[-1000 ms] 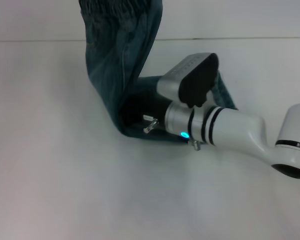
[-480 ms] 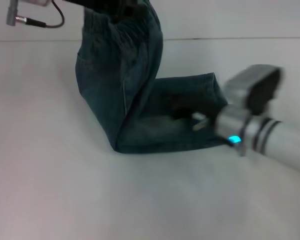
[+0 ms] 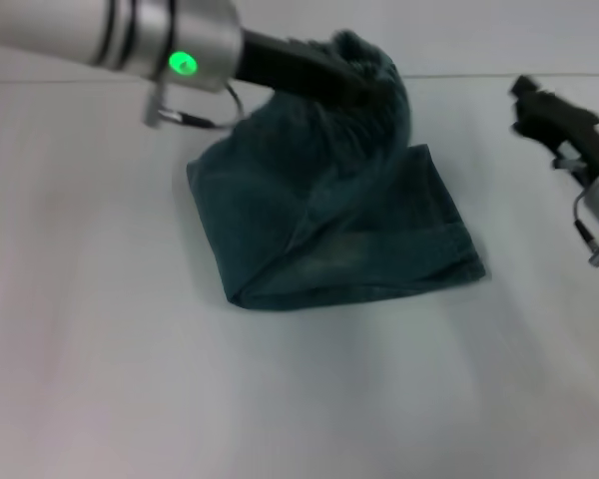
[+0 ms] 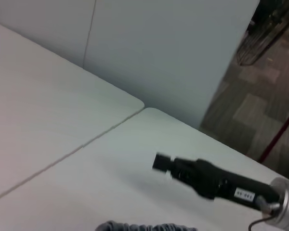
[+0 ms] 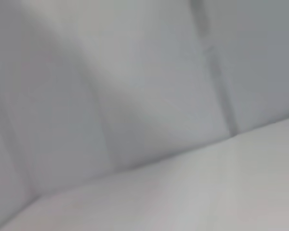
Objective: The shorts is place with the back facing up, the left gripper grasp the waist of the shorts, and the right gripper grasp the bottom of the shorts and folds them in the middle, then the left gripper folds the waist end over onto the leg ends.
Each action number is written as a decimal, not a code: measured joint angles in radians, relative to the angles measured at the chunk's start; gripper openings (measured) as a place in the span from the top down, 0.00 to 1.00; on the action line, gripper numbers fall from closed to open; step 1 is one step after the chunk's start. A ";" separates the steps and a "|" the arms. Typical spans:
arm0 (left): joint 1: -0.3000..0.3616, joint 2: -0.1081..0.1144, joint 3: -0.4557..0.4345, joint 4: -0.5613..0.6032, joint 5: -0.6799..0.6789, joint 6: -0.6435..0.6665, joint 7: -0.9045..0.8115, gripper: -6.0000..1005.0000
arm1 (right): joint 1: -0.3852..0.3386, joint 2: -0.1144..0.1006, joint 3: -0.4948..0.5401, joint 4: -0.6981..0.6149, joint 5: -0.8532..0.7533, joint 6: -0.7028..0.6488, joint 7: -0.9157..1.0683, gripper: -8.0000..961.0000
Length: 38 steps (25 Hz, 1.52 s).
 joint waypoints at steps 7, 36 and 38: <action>0.014 -0.001 0.116 -0.159 -0.133 -0.153 0.024 0.84 | -0.006 0.001 0.004 -0.002 0.069 -0.017 -0.001 0.98; 0.543 0.074 -0.250 -0.012 -0.188 0.327 0.285 0.04 | -0.221 -0.067 -0.596 -0.744 -0.369 -0.784 0.882 0.26; 0.544 0.074 -0.252 -0.012 -0.171 0.327 0.284 0.04 | -0.254 -0.071 -0.596 -0.743 -0.369 -0.773 0.880 0.18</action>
